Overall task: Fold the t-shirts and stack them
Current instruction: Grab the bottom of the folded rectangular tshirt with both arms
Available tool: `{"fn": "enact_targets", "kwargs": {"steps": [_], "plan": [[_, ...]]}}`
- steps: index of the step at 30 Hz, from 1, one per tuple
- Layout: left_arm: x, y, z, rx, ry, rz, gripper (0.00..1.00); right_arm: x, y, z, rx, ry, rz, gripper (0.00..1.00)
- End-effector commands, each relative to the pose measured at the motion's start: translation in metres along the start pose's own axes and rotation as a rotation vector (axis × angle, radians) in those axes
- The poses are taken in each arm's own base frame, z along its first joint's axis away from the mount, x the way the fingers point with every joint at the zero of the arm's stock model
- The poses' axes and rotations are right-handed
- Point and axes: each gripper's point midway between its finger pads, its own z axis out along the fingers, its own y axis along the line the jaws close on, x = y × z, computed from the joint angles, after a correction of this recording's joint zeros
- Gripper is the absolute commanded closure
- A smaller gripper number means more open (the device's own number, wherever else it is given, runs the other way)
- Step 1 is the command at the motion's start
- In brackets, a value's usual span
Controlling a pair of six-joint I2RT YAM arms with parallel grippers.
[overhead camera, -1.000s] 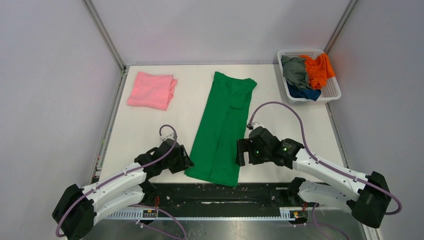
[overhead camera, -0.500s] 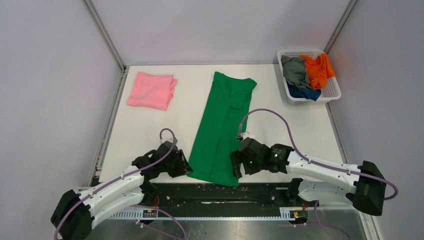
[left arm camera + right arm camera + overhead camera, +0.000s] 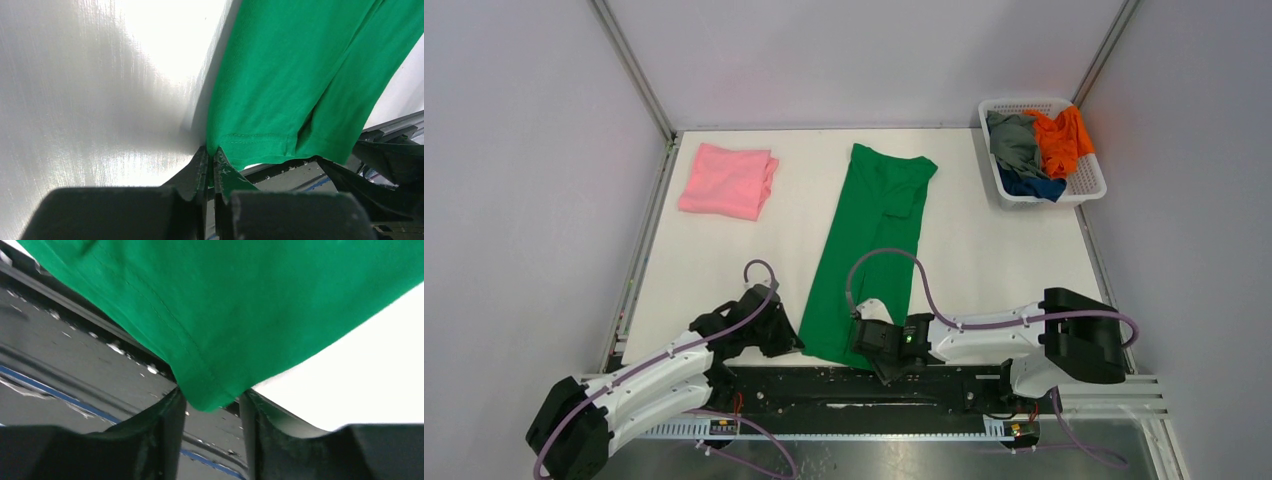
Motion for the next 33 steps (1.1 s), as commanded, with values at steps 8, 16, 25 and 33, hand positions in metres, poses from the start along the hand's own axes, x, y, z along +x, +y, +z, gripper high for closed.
{"fn": "enact_targets", "kwargs": {"steps": [8,16,25,33], "plan": [[0.025,0.013,-0.007,-0.022,0.073,0.014,1.0,-0.003,-0.001,-0.004,0.023,-0.071,0.077,1.0],[0.041,-0.008,-0.027,0.063,0.129,0.074,1.0,0.008,0.013,-0.038,-0.165,-0.089,0.113,1.0],[0.013,-0.059,-0.037,0.179,0.045,0.172,1.0,-0.033,-0.007,-0.05,-0.12,-0.265,0.181,1.0],[-0.048,-0.109,-0.034,0.171,-0.116,0.193,1.0,-0.084,-0.042,-0.063,-0.105,-0.412,0.271,1.0]]}}
